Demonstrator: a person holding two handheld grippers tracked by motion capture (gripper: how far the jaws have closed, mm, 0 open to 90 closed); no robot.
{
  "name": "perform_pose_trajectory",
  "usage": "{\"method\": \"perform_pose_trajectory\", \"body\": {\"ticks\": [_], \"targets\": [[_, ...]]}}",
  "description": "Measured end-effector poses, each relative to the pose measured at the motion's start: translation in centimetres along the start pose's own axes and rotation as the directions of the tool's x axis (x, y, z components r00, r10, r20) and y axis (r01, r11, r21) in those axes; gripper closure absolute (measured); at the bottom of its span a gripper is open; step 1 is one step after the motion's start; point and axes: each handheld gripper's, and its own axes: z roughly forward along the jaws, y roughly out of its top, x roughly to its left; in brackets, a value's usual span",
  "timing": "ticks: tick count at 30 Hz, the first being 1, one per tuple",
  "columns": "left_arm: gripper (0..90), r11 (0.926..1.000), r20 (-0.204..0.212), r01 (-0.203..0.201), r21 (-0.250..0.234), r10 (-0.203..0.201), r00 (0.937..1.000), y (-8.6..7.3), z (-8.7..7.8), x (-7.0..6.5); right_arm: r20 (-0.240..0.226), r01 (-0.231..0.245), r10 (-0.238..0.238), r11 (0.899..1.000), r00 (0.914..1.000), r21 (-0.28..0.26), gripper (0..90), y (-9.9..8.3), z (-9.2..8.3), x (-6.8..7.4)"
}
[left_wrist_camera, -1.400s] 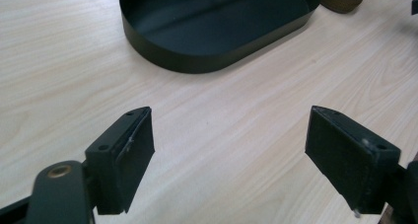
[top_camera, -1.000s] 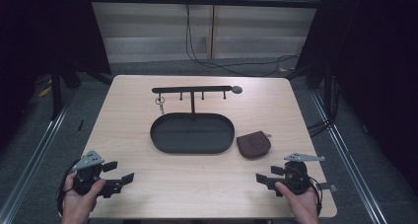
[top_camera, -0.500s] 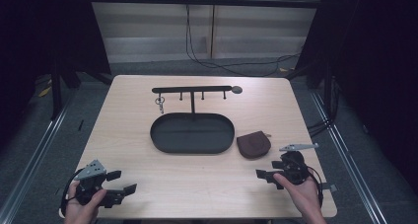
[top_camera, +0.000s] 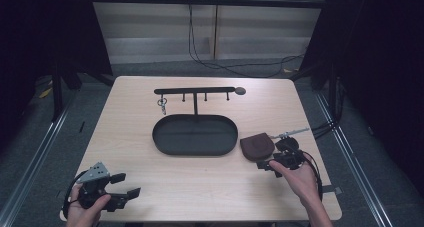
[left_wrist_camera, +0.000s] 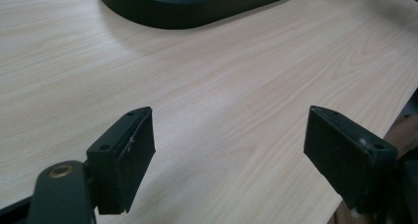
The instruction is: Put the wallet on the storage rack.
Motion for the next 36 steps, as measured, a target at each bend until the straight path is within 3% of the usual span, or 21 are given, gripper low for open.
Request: {"method": "perform_pose_trajectory", "body": {"ticks": [5, 11, 15, 20, 27, 36], "targets": [[19.5, 0.9999, -0.002, -0.012, 0.003, 0.012, 0.9999, 0.0, 0.0, -0.1, 0.013, -0.015, 0.014, 0.999, 0.9998, 0.048, 22.4, 1.0, -0.2, 0.2], [19.4, 0.9993, 0.012, -0.032, 0.016, 0.032, 0.9994, 0.0, 0.2, -0.4, 0.007, 0.000, -0.001, 0.998, 1.0000, 0.062, 24.6, 2.3, -0.1, -0.1], [19.2, 0.9992, 0.028, -0.027, 0.028, 0.026, 0.9993, 0.1, 0.2, -0.1, 0.003, 0.017, -0.018, 0.994, 0.9998, 0.103, 25.5, 2.9, 0.3, -0.2], [19.3, 0.9989, 0.026, -0.037, 0.031, 0.036, 0.9990, 0.0, -0.1, 0.1, 0.001, -0.020, 0.020, 0.993, 0.9998, 0.119, 29.5, 4.2, 0.3, -1.1], [19.4, 0.9982, 0.031, -0.041, 0.044, 0.040, 0.9987, 0.0, 0.0, 0.0, 0.066, -0.019, 0.006, 0.981, 0.9978, 0.191, 25.8, 5.9, 1.1, -1.6], [19.6, 0.9977, 0.035, -0.045, 0.051, 0.043, 0.9985, -0.1, 0.0, 0.0, 0.068, -0.038, 0.021, 0.967, 0.9974, 0.251, 19.8, 7.8, 2.0, -2.4]]}}
